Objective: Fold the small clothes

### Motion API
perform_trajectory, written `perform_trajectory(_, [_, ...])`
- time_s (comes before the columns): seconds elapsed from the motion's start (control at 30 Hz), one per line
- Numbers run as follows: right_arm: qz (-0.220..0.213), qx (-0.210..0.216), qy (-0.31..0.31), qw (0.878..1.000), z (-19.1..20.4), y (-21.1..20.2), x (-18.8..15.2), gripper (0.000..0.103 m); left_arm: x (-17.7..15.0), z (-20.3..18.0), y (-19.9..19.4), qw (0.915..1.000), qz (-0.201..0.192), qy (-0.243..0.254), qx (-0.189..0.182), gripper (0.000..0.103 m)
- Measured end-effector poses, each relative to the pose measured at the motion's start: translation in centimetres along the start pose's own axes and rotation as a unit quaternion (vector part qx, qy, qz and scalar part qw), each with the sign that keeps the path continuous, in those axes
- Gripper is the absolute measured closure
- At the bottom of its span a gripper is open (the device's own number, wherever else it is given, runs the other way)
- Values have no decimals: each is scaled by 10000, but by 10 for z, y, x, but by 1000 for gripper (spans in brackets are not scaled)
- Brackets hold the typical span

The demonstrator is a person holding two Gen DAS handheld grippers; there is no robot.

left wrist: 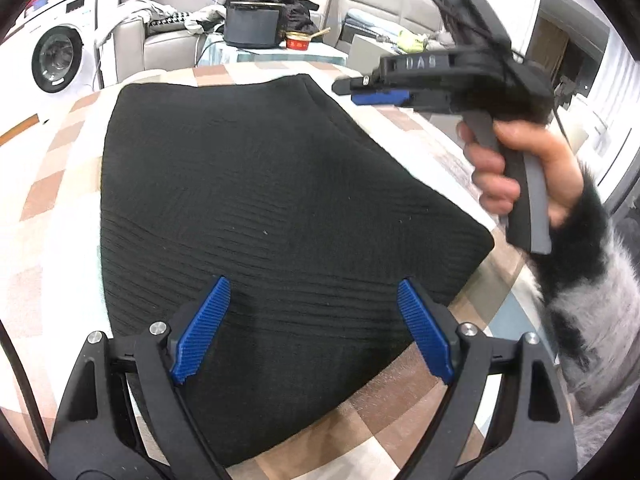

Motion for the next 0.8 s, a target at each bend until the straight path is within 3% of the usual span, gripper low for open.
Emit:
perform_trajectory(0.1, [178, -3, -2, 9998, 3, 9, -6, 71, -3, 4, -6, 9999, -50, -93, 80, 18])
perform_trajectory(0.3, [240, 178, 640, 9975, -13, 35, 1, 71, -4, 13, -9, 9995, -61, -267, 168, 18])
perform_trajectory(0.37, [211, 125, 580, 9980, -12, 41, 6, 81, -5, 16, -10, 9994, -67, -296, 168, 18])
perform_trajectory(0.4, [228, 60, 524, 9983, -11, 45, 8, 95, -6, 15, -11, 9993, -77, -313, 172, 18])
perform_trajectory(0.43, [243, 62, 450, 9987, -8, 46, 10, 96, -6, 15, -12, 9993, -88, -330, 175, 18])
perform_trajectory(0.5, [-156, 251, -39, 9996, 13, 27, 17, 97, -5, 17, -15, 9991, -137, -354, 180, 18])
perform_trajectory(0.57, [-392, 39, -383, 9985, 23, 15, 21, 97, -5, 22, -17, 9988, -163, -416, 185, 18])
perform_trajectory(0.67, [-7, -494, -108, 9987, 1, 38, 22, 97, -6, 25, -14, 9985, -155, -479, 198, 18])
perform_trajectory(0.73, [319, -429, 317, 9981, -15, 51, 16, 90, -8, 29, -15, 9982, -131, -508, 292, 18])
perform_trajectory(0.8, [327, -188, 447, 9983, -16, 39, 9, 86, -9, 34, -17, 9978, -136, -575, 304, 18])
Point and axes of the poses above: each gripper's, at about its wrist camera, not at the fingertips, and y roughly the way its jaws point, z to its left, x to its top, the point moved 5 cm from there along y, roughly the way its jaws point, and after that the axes turned 5 degrees about y, right-handed, at the moved point
